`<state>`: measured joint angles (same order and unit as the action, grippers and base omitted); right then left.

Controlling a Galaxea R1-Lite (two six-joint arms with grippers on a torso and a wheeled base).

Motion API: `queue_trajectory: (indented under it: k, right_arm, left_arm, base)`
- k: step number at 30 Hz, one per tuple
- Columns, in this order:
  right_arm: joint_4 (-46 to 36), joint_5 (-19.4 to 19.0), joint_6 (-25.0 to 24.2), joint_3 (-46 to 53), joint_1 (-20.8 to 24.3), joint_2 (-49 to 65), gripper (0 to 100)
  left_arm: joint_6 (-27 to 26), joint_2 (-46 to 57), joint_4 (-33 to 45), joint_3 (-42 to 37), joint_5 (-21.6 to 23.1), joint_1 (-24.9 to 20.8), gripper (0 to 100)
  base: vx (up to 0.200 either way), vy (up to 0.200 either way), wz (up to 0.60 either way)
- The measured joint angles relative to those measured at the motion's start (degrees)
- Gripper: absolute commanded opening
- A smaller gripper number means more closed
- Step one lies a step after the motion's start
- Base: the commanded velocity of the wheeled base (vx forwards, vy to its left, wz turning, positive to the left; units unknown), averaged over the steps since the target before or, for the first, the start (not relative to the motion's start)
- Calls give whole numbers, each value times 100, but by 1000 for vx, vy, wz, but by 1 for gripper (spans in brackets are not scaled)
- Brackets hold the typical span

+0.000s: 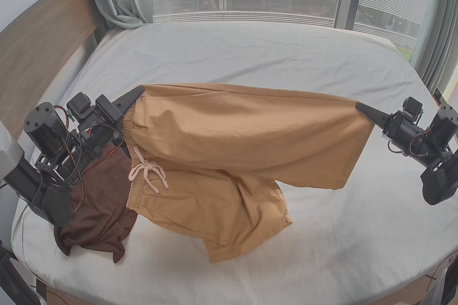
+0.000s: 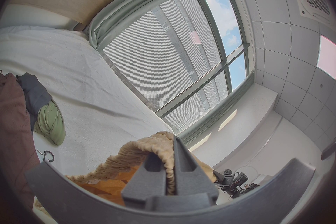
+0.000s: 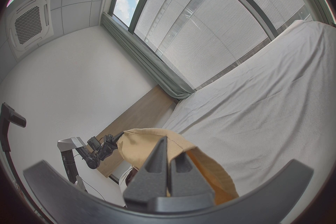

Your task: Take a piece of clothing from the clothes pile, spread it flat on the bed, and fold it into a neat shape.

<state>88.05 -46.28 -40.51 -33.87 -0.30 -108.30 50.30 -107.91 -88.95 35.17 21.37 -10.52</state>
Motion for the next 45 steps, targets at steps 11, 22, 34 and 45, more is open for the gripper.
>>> queue_trajectory:
  k: [11,22,34,45]
  right_arm:
    - [-301,-12,-24,-725,-7,-641,0]
    - [-536,-4,-29,-1346,-18,-1192,0]
    - [-807,49,-46,-2043,12,-1849,0]
    - [-1064,60,-54,-2683,0,-2348,0]
  left_arm:
    - [-7,-614,2,735,-400,5,0]
    - [15,-1285,2,1373,-471,-2,0]
    - [28,-2042,6,2236,-534,29,0]
    - [41,-2848,28,3071,-572,50,0]
  base:
    - [0,0,0]
    - [0,0,0]
    - [0,0,0]
    - [0,0,0]
